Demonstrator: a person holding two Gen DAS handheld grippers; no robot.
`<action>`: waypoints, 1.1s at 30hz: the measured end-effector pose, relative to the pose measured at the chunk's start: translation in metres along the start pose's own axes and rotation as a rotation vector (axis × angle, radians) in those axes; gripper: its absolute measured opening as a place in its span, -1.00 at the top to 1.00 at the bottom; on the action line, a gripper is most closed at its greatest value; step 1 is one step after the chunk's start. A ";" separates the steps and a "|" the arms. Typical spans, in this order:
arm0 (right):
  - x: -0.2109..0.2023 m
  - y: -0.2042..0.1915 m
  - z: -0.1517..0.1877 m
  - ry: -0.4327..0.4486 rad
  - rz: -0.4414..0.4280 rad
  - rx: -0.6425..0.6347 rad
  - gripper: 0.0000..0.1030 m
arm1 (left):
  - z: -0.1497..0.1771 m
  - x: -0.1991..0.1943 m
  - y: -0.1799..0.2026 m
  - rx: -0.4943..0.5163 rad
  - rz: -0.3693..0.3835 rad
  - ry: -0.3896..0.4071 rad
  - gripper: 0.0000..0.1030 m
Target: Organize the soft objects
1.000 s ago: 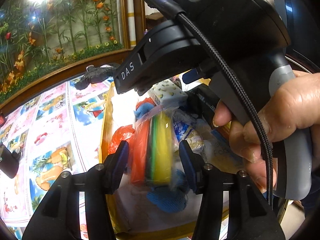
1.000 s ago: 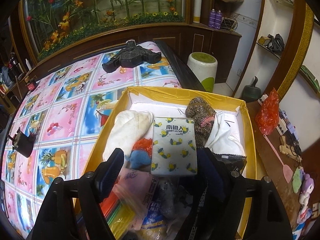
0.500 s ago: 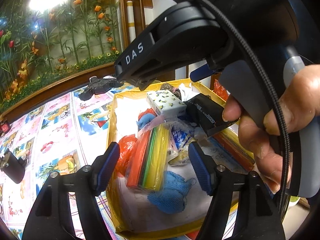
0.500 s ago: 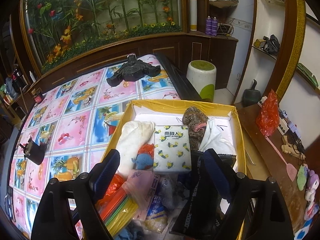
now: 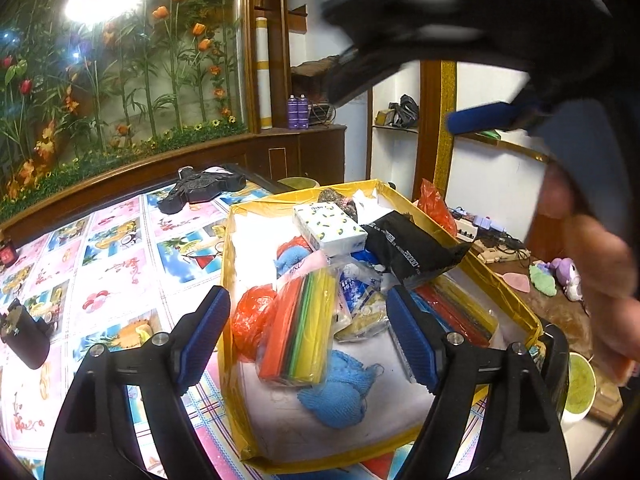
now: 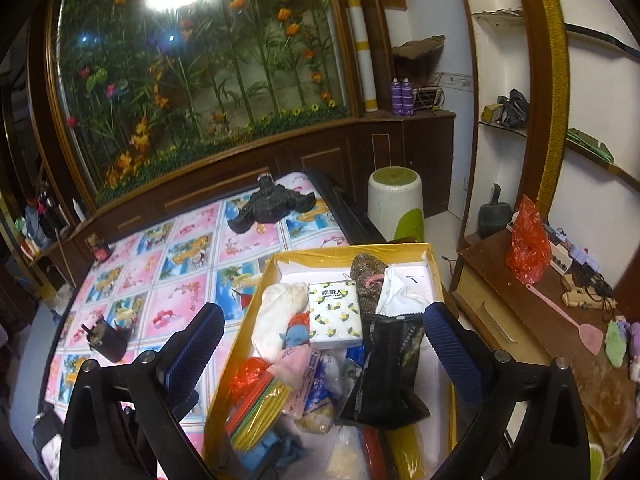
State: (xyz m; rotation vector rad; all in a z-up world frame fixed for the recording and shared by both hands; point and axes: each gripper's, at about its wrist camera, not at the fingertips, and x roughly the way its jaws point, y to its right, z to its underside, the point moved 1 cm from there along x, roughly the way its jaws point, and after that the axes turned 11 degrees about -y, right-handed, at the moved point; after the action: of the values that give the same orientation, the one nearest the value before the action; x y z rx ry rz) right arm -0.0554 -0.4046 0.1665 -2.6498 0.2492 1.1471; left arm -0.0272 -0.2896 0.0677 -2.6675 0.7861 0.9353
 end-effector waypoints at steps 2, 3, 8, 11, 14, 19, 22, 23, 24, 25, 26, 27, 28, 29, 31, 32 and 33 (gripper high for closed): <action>-0.010 0.007 0.010 0.013 -0.006 0.024 -0.98 | 0.000 -0.003 -0.003 -0.012 0.013 -0.001 -0.56; -0.016 0.010 0.016 0.022 -0.008 0.035 -0.98 | 0.000 -0.006 -0.005 -0.021 0.022 0.002 -0.56; -0.038 0.029 0.049 0.062 0.012 0.088 -0.98 | 0.000 -0.026 -0.017 -0.069 0.068 0.036 -0.57; -0.048 0.037 0.071 0.079 0.037 0.118 -0.99 | 0.003 -0.033 -0.020 -0.060 0.118 -0.009 -0.57; -0.056 0.036 0.095 0.095 0.069 0.121 -0.99 | 0.007 -0.045 -0.022 -0.042 0.143 -0.058 -0.57; -0.055 0.031 0.125 0.085 0.025 0.133 -0.99 | 0.022 -0.070 -0.020 0.057 0.019 -0.064 -0.58; -0.050 0.027 0.135 0.060 0.013 0.126 -0.99 | 0.031 -0.081 -0.021 0.081 -0.043 -0.089 -0.58; -0.049 0.025 0.137 0.054 0.010 0.126 -0.99 | 0.033 -0.083 -0.023 0.083 -0.052 -0.094 -0.58; -0.048 0.024 0.138 0.050 0.003 0.127 -0.99 | 0.035 -0.086 -0.024 0.085 -0.059 -0.097 -0.58; -0.047 0.025 0.137 0.047 -0.003 0.128 -0.99 | 0.038 -0.089 -0.025 0.093 -0.054 -0.098 -0.58; -0.048 0.026 0.136 0.046 -0.006 0.128 -0.98 | 0.040 -0.090 -0.025 0.105 -0.043 -0.098 -0.58; -0.048 0.025 0.136 0.048 -0.005 0.127 -0.99 | 0.042 -0.093 -0.025 0.121 -0.041 -0.101 -0.58; -0.048 0.025 0.135 0.052 -0.001 0.124 -0.99 | 0.045 -0.095 -0.022 0.142 -0.051 -0.101 -0.58; -0.048 0.024 0.134 0.055 0.005 0.121 -0.99 | 0.048 -0.098 -0.018 0.171 -0.071 -0.092 -0.58; -0.050 0.020 0.137 0.068 0.014 0.113 -0.98 | 0.053 -0.103 -0.012 0.195 -0.099 -0.062 -0.58; -0.051 0.018 0.140 0.078 0.020 0.107 -0.99 | 0.054 -0.102 -0.011 0.181 -0.089 -0.060 -0.58; -0.053 0.017 0.141 0.088 0.032 0.100 -0.99 | 0.055 -0.100 -0.010 0.172 -0.065 -0.072 -0.58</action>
State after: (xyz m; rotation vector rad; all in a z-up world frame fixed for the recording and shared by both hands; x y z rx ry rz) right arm -0.1933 -0.3773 0.1099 -2.6193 0.3563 1.0015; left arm -0.1159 -0.2199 0.0884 -2.4816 0.7249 0.8993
